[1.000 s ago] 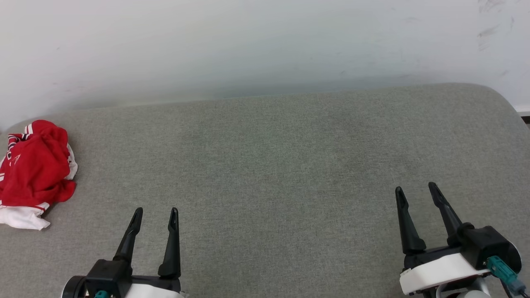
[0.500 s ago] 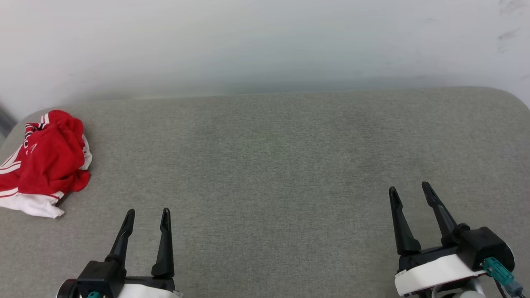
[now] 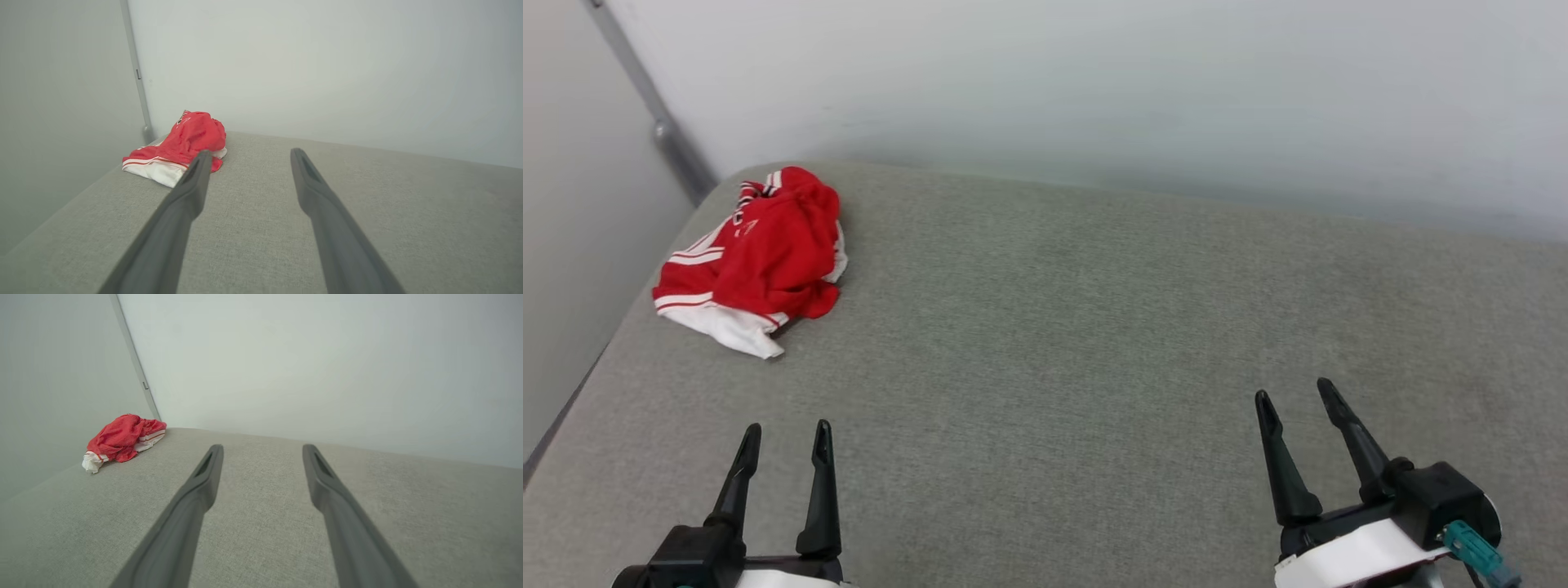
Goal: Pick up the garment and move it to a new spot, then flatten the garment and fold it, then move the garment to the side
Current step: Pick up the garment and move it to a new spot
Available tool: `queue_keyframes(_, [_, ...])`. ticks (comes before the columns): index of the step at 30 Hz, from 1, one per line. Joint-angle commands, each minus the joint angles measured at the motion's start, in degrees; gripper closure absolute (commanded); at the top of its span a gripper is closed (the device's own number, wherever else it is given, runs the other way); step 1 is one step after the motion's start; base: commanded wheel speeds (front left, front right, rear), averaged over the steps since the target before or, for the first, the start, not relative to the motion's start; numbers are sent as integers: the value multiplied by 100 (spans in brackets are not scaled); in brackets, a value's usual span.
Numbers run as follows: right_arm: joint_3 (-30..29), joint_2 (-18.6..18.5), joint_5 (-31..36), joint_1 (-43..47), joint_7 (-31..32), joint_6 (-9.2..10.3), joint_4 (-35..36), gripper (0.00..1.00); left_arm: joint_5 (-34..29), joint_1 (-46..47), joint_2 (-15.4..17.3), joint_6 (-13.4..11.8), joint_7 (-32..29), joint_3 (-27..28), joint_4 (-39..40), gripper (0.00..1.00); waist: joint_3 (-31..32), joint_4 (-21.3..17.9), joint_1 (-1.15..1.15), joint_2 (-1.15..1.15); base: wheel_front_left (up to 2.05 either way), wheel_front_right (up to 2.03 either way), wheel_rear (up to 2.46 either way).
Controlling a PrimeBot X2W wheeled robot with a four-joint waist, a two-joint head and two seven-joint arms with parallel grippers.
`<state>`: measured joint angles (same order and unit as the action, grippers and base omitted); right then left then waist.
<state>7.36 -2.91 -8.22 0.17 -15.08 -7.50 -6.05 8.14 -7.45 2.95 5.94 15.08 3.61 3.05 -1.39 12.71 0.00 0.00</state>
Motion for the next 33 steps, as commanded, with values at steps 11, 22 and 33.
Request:
queue_keyframes(11, [217, 4, -173, 165, -13, 2, -35, 0, -88, -242, -10, 74, 14, 29, 114, 0, 291, 917, 0, 0, 0, 0, 0])
queue_keyframes(22, [292, 4, -210, 198, -13, 2, -37, 0, 7, -338, -9, 127, 14, 64, 90, 0, 305, 1267, 0, 0, 0, 0, 0])
queue_keyframes(33, [272, 4, -68, 148, -13, 2, -22, 0, 110, -310, -8, 144, 14, -36, -25, 0, 165, 1221, 0, 0, 0, 0, 0])
